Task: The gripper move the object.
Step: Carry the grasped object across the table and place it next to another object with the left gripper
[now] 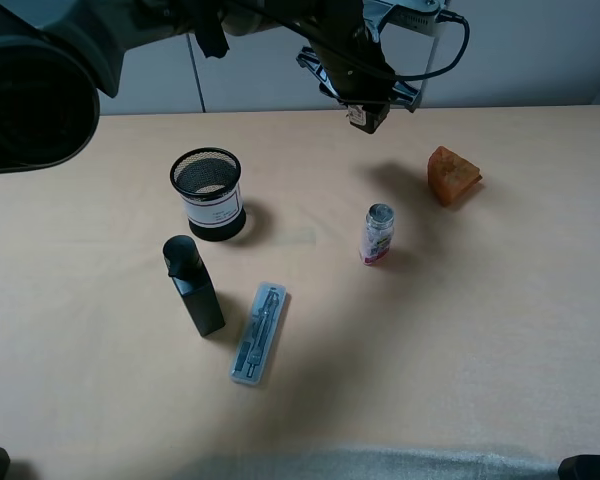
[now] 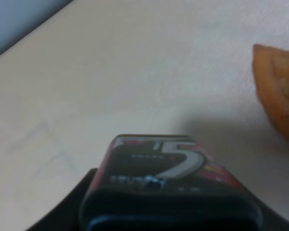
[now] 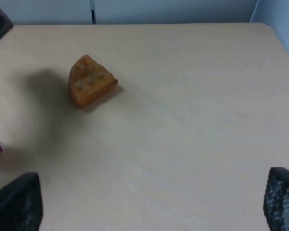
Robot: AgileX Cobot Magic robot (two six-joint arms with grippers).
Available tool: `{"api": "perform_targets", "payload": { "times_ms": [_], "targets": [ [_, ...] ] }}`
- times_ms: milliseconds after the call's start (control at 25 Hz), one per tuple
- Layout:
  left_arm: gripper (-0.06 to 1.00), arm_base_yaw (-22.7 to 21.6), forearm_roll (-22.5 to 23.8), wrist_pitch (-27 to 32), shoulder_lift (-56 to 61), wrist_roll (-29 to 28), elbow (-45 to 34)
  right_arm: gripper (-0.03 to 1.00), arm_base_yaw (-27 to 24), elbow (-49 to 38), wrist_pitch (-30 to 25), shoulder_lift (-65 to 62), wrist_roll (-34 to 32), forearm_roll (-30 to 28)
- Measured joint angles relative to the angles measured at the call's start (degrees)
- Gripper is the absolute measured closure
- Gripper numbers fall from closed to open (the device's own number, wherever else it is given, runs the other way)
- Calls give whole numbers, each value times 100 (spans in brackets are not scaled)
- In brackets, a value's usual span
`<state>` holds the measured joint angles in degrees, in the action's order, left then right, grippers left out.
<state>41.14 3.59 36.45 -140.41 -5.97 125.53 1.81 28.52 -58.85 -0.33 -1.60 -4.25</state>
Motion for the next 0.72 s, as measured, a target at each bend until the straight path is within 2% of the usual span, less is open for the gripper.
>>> {"api": "perform_targets", "payload": {
  "times_ms": [720],
  "targets": [
    [48,114,-52,-1078,-638,-94,52,28,0,0,0,0,0,-16]
  ]
}}
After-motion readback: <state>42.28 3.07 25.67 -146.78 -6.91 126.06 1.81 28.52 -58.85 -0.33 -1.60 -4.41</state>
